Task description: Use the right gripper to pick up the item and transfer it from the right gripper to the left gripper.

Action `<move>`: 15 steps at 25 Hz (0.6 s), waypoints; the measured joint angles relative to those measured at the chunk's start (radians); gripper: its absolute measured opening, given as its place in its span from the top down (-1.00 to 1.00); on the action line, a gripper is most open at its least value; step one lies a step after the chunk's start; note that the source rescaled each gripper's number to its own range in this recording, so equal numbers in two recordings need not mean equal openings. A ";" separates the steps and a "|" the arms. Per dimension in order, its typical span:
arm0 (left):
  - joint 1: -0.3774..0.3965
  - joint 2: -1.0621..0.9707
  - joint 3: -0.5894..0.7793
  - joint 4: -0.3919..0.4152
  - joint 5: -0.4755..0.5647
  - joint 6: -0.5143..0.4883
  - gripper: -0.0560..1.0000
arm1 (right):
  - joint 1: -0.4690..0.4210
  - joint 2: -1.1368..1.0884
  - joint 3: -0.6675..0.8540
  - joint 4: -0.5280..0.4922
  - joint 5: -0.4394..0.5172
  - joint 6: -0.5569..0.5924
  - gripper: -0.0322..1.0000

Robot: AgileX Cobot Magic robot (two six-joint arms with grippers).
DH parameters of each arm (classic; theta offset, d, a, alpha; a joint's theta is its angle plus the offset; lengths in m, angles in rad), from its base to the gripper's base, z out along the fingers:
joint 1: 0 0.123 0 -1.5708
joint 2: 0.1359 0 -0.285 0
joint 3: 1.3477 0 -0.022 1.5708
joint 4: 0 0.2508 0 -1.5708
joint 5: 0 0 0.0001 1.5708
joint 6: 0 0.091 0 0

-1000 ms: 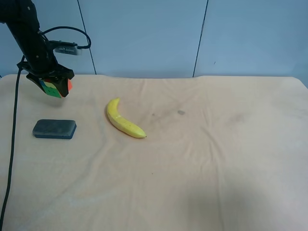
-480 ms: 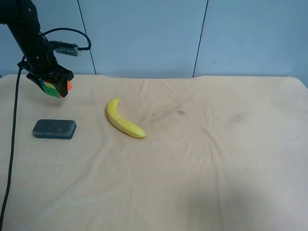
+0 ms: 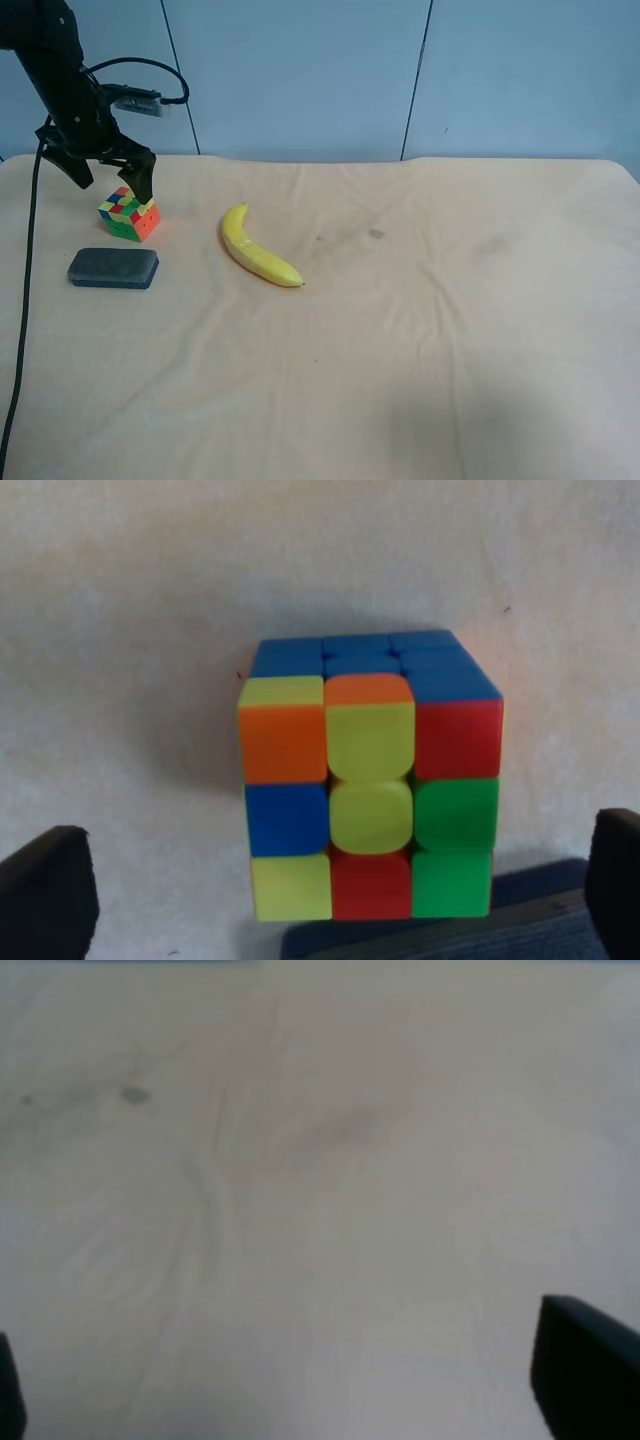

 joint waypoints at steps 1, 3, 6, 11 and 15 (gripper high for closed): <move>0.000 0.000 0.000 0.000 0.000 0.000 -0.96 | 0.000 0.000 0.000 0.000 0.000 0.000 -1.00; 0.000 0.000 0.000 0.000 0.000 0.000 -0.96 | 0.000 0.000 0.000 0.000 0.000 0.000 -1.00; 0.000 0.000 0.000 0.001 -0.001 0.000 -0.96 | 0.000 0.000 0.000 0.000 0.000 0.000 -1.00; 0.000 -0.006 0.000 0.003 0.015 0.000 -0.96 | 0.000 0.000 0.000 0.000 0.000 0.000 -1.00; 0.000 -0.067 0.000 0.003 0.036 0.000 -0.96 | 0.000 0.000 0.000 0.000 0.000 0.000 -1.00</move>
